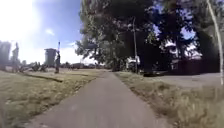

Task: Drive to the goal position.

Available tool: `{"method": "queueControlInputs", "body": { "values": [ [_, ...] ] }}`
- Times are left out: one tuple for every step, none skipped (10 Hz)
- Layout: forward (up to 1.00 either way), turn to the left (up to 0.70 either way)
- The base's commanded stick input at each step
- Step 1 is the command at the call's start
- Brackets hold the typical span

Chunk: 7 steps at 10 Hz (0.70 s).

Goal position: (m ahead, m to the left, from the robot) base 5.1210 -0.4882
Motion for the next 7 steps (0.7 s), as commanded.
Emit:
{"method": "queueControlInputs", "body": {
  "values": [
    [1.0, 0.0],
    [1.0, 0.0],
    [1.0, 0.0],
    [1.0, 0.0],
    [1.0, 0.03],
    [1.0, 0.04],
    [1.0, 0.17]
  ]
}}
